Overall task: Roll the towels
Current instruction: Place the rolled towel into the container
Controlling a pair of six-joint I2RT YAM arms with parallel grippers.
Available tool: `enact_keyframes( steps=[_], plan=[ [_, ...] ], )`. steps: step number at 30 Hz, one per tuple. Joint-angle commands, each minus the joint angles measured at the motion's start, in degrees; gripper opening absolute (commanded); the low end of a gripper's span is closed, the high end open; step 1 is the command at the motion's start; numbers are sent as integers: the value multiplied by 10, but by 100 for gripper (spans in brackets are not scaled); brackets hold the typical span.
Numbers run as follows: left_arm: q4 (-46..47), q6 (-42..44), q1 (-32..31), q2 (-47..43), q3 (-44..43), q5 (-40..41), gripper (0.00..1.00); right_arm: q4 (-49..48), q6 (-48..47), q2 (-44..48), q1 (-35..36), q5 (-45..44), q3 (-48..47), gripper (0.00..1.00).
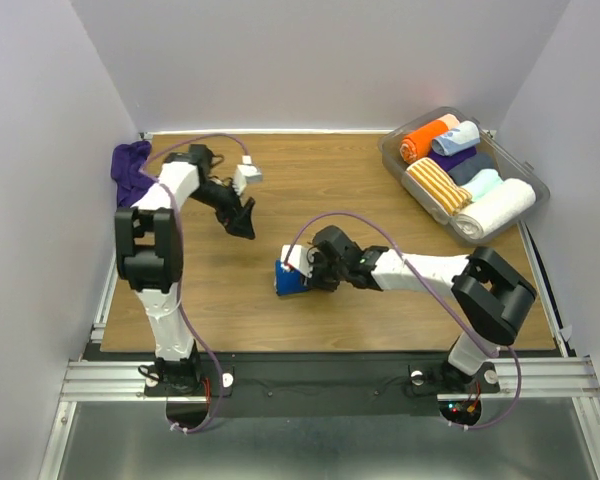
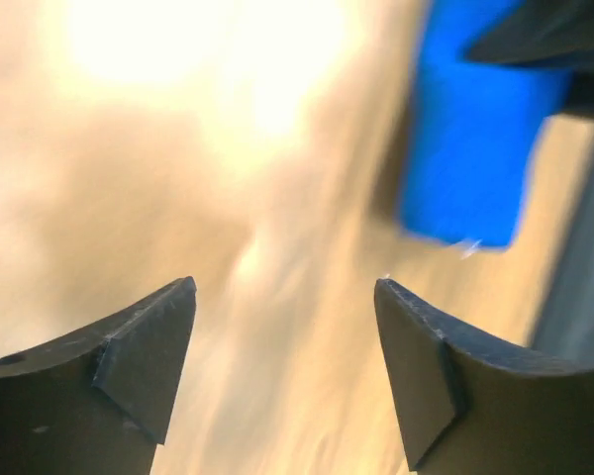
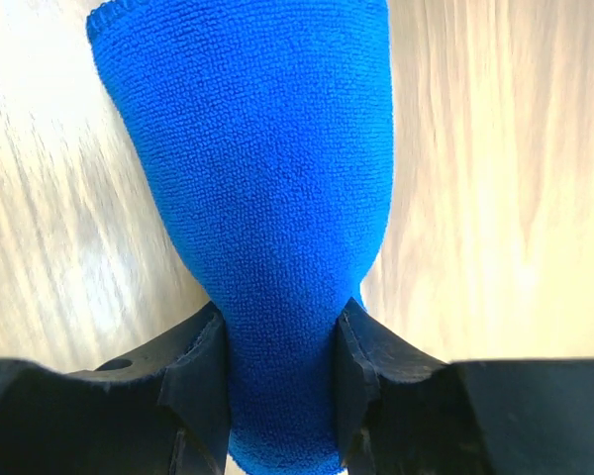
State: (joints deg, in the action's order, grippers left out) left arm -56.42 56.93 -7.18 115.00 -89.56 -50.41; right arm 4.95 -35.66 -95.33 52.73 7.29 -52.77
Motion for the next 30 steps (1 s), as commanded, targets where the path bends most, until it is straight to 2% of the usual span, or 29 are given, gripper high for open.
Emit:
enact_keyframes(
  steps=[1,3,6,12,13,15,16,18,19,22,24,25,30],
  plan=[
    [70,-47,47,-87,-5,37,99,110,128,21,-39,69,-34,1],
    [141,-87,60,-135,25,47,99,134,193,27,-65,101,-56,1],
    [186,-120,59,-216,60,65,99,156,279,40,-102,157,-89,0],
    [240,-178,54,-343,121,65,99,175,424,72,-247,252,-149,1],
    [244,-195,53,-354,134,59,99,179,439,75,-296,264,-169,1],
    [248,-209,51,-389,147,47,99,181,480,78,-349,297,-188,1],
    [254,-227,50,-399,162,37,99,183,494,83,-399,300,-210,1],
    [257,-237,45,-419,171,28,99,189,516,88,-449,300,-239,1],
    [264,-254,43,-437,182,24,99,198,539,93,-496,281,-267,1],
    [279,-276,40,-464,199,16,99,227,574,86,-578,215,-316,1],
    [287,-297,39,-478,208,14,99,241,600,76,-612,178,-356,1],
    [292,-303,39,-482,217,11,99,244,609,70,-645,174,-369,1],
    [318,-343,38,-502,232,1,99,264,683,-6,-714,162,-440,0]
  ],
)
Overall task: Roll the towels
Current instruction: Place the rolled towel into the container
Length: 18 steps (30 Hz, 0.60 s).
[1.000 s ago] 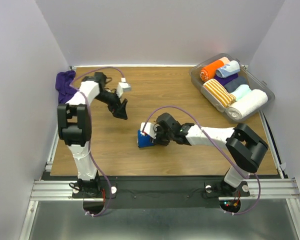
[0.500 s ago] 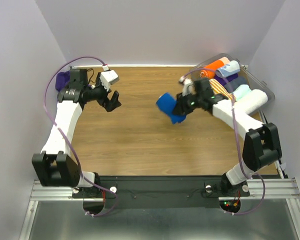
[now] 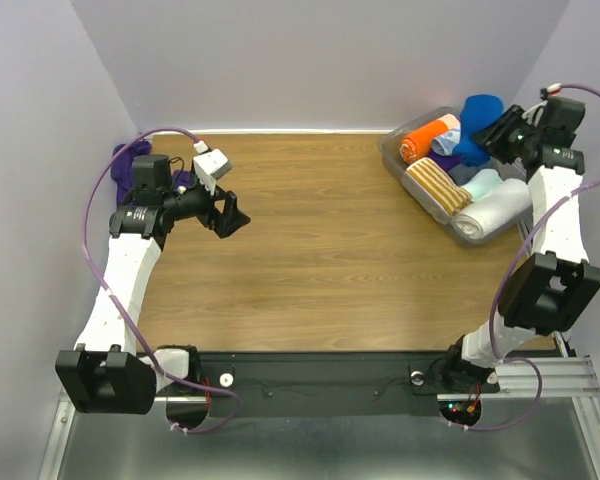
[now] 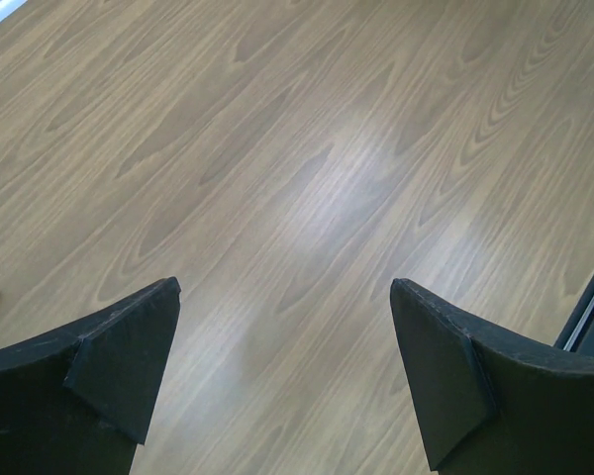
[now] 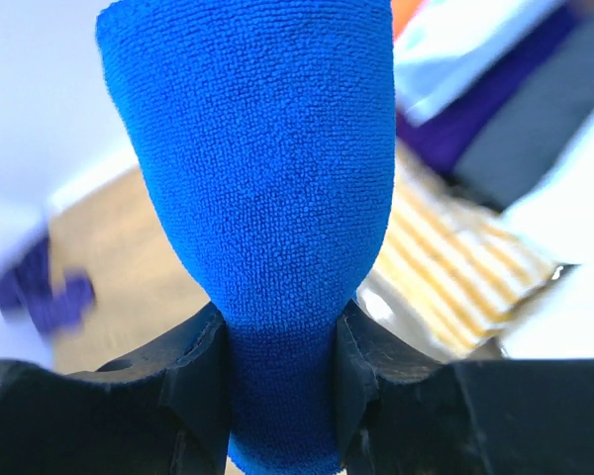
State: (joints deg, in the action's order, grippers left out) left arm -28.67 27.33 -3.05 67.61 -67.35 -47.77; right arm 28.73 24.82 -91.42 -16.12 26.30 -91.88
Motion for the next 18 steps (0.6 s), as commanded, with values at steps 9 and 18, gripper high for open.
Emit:
enact_keyframes(
  steps=[9,18],
  plan=[
    [79,-65,-3,-59,59,-32,99,39,119,-140,-44,-123,-96,1],
    [72,-48,-3,-57,71,-15,99,35,189,-234,-51,-176,-154,1]
  ],
)
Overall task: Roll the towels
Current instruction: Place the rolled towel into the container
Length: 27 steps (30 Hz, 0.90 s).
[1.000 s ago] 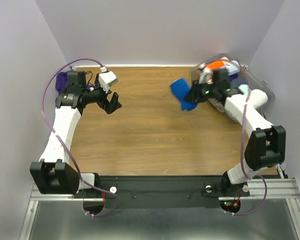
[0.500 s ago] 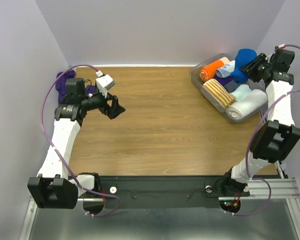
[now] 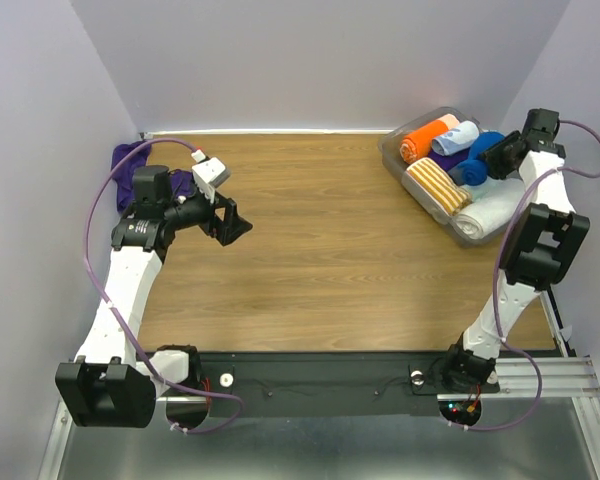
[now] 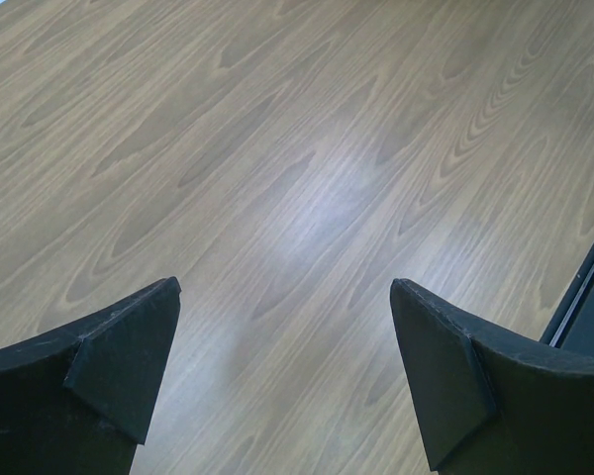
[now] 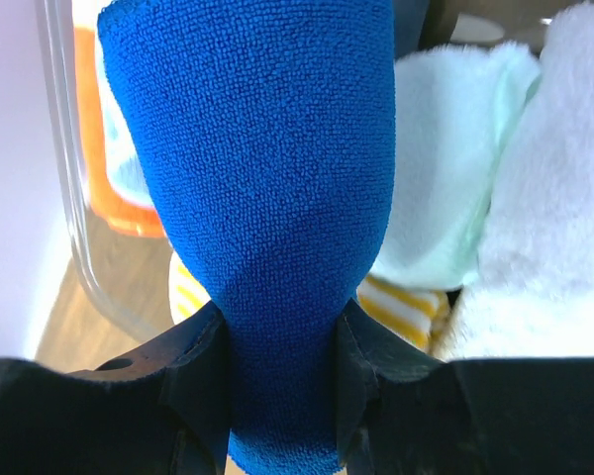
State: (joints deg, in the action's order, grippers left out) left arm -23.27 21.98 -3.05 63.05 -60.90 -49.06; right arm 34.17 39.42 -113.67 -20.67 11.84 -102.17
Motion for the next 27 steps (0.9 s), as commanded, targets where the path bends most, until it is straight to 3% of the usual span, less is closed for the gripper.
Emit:
enact_keyframes(
  steps=[1,7,16,23,27],
  plan=[
    [18,6,-3,-12,7,0,99,-19,50,-19,-5,-34,-56,1],
    [22,3,-3,-6,8,8,99,-23,88,-73,-5,-58,-87,1],
    [17,6,-3,8,6,17,99,-53,102,-127,-4,-16,-113,0],
    [18,2,-3,13,-1,20,99,-57,97,-118,-4,-12,-74,70],
    [16,0,-3,15,-5,26,99,-58,90,-93,-4,-20,-68,81]
  ],
)
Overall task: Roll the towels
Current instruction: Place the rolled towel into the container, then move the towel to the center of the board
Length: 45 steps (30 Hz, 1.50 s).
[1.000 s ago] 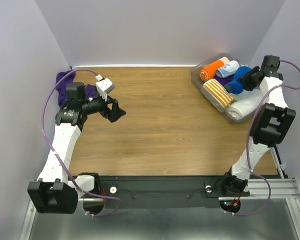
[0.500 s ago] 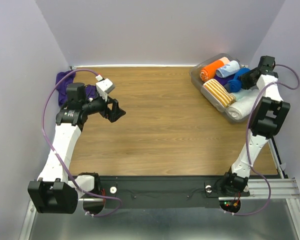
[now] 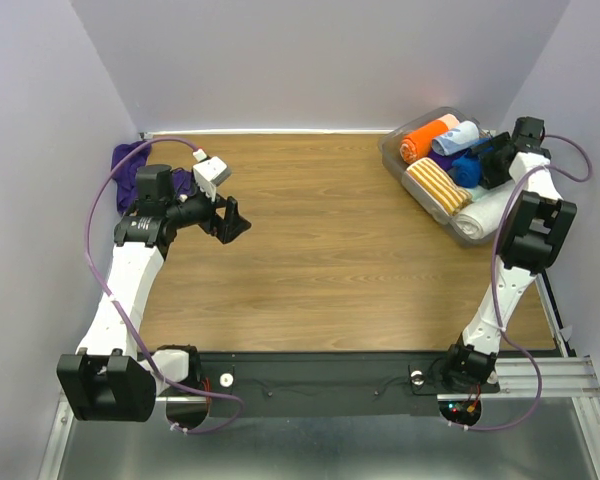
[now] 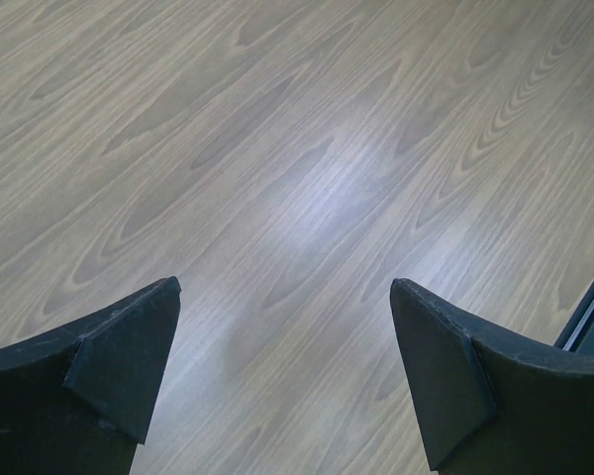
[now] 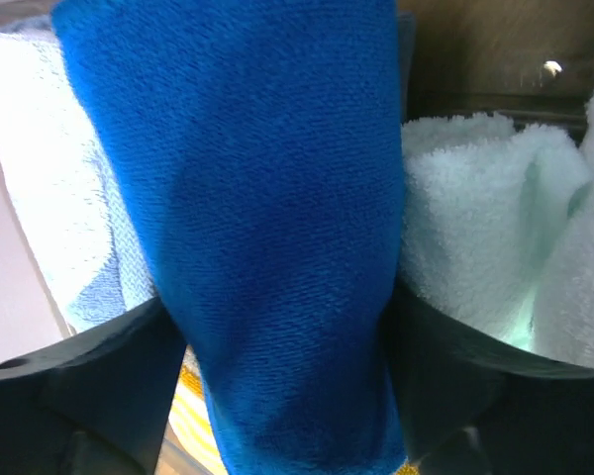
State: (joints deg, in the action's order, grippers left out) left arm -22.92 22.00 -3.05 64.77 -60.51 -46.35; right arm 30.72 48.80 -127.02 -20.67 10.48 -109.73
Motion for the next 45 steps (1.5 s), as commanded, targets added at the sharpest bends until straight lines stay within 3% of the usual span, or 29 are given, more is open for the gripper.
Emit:
enact_keyframes(
  steps=[1,5,13,15,19,22,28,37,42,45],
  plan=[
    [12,0,-3,-4,-10,-1,99,-23,-8,45,-5,-8,7,82],
    [15,-8,-3,-6,-16,20,99,-21,-20,89,-5,-29,12,100],
    [9,-35,-2,13,-49,118,99,21,-80,168,-5,-131,36,100],
    [21,-43,-2,24,-55,192,99,40,-99,177,-5,-146,33,100],
    [27,-25,9,106,-72,314,99,49,-162,221,-5,-108,49,100],
    [44,2,16,185,-88,384,99,64,-263,253,-5,-22,60,100],
    [90,25,62,347,-162,369,99,101,-390,339,-4,130,135,100],
    [150,64,68,522,-304,362,95,109,-466,447,-4,166,229,100],
    [121,70,70,603,-405,369,82,128,-482,458,-4,157,221,100],
    [75,63,75,649,-459,348,63,149,-507,460,-4,154,204,100]
  ],
)
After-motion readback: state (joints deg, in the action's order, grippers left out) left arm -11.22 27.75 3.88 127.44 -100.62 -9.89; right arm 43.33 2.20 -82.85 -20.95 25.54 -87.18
